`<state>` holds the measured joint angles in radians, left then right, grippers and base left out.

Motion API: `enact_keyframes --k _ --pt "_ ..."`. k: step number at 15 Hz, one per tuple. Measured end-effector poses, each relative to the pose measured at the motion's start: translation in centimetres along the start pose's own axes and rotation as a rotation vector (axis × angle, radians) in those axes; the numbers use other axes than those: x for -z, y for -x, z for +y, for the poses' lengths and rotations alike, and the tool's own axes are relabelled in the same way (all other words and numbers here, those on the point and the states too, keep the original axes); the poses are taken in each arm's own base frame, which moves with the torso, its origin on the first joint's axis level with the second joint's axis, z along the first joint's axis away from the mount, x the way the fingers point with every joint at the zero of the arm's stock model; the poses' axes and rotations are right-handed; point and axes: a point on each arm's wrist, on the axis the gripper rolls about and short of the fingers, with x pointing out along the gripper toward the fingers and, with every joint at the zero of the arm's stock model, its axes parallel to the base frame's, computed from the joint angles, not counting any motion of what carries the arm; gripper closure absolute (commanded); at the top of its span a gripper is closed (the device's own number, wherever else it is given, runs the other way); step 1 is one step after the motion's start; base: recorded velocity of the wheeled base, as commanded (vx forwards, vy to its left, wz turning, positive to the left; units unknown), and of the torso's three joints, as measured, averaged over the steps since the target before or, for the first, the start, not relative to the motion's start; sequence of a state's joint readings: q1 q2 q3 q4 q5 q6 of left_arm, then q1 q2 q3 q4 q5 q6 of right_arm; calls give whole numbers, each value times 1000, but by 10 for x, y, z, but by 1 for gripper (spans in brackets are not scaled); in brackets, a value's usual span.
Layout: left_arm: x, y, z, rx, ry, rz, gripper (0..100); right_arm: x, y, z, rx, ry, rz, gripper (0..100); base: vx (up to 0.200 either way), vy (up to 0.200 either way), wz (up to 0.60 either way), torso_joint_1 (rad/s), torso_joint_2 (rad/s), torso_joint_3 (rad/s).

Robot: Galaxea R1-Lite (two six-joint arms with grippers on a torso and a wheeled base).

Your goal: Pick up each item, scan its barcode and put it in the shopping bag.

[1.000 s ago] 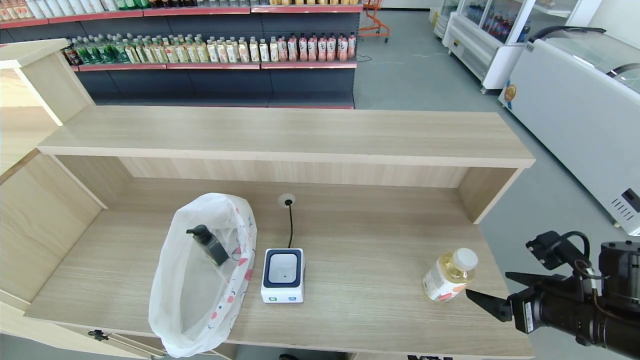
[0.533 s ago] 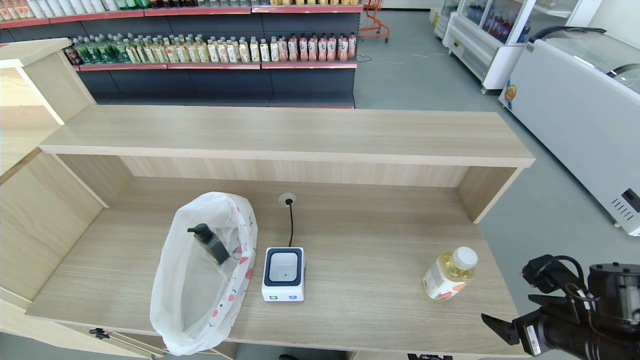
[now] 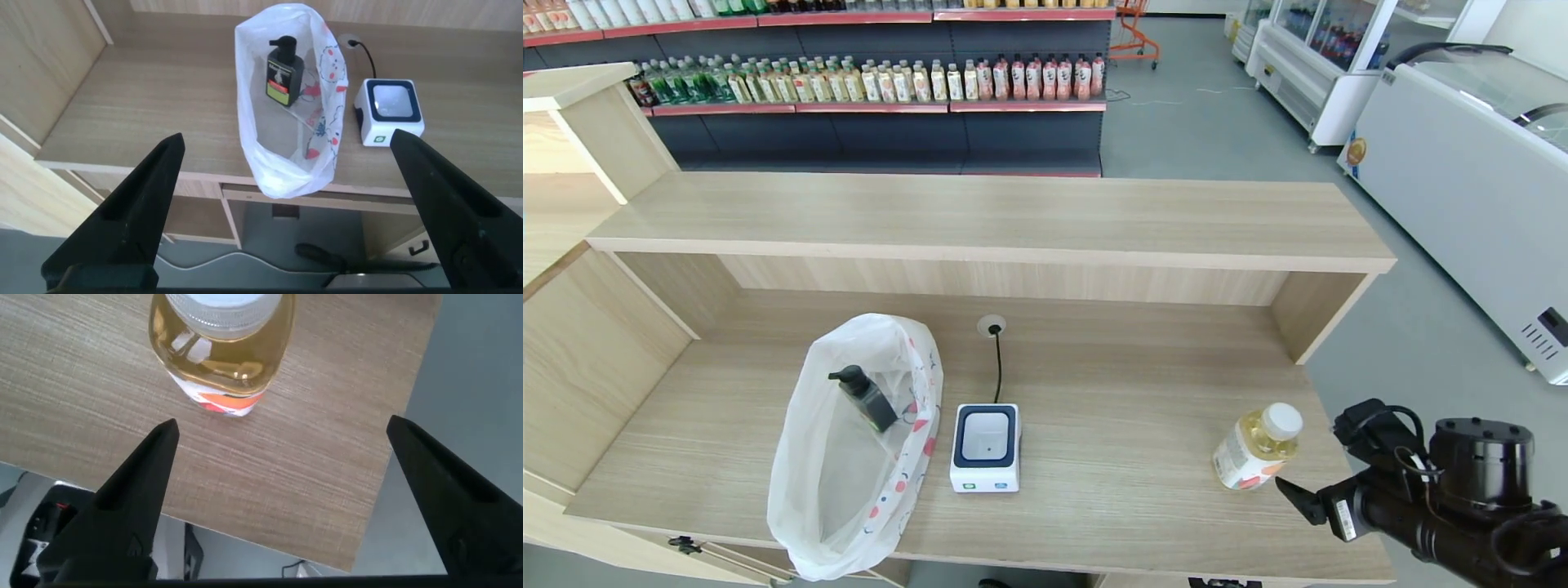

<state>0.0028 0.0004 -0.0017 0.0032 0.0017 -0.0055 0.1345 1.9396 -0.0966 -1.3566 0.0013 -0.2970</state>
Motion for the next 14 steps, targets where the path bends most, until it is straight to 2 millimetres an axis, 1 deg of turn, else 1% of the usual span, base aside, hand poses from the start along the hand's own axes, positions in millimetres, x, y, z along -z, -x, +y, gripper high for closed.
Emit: enact_keyframes --k 3,8,11,14 --pt "0 0 0 0 0 0 0 7 -17 13 -58 17 5 0 0 0 0 0 0 0" --pt "0 0 0 0 0 0 0 9 -52 22 -74 27 -38 0 0 0 0 0 0 0" --pt "0 0 0 0 0 0 0 14 -74 34 -104 5 -48 0 0 0 0 0 0 0" --pt "0 0 0 0 0 0 0 6 -102 47 -121 -15 -119 0 0 0 0 0 0 0"
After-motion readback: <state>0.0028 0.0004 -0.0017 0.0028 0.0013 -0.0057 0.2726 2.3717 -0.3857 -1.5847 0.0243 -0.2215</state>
